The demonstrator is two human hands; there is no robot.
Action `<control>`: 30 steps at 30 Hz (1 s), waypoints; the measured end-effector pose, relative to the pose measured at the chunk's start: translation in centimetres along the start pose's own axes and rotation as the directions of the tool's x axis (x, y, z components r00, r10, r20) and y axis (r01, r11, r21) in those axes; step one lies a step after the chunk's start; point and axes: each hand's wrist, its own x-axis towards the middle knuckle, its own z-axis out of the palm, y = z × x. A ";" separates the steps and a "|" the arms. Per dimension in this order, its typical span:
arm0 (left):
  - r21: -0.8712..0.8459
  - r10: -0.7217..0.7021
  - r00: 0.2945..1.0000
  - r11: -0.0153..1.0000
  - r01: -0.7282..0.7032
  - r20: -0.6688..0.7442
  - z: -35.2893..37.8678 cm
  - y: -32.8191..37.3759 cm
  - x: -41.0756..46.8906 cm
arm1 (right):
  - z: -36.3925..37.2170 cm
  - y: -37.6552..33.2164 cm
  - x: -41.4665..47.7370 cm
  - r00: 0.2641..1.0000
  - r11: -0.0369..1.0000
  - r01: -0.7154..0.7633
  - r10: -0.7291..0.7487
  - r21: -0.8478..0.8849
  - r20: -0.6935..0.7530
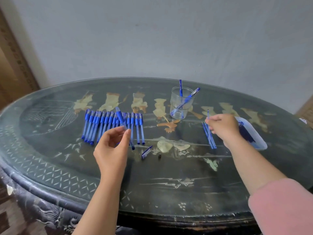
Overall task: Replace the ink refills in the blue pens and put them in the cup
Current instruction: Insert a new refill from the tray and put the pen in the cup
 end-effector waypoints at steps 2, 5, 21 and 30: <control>0.014 -0.002 1.000 1.000 0.002 0.006 0.0 -0.1 0.0 | 0.3 -0.1 0.9 0.999 0.994 0.000 0.005 -0.109 0.043; 0.022 -0.004 1.000 1.000 0.003 0.018 0.0 -0.3 0.1 | 0.9 -0.1 1.5 0.995 0.964 0.006 0.020 -0.265 0.098; 0.018 0.000 0.998 1.000 -0.002 0.067 0.2 -0.3 0.2 | 2.3 0.3 1.6 0.999 0.896 -0.033 0.038 -0.443 0.002; 0.017 -0.002 0.998 1.000 0.001 0.066 0.2 -0.3 0.3 | 2.0 0.5 1.8 1.000 0.885 -0.021 0.029 -0.466 0.009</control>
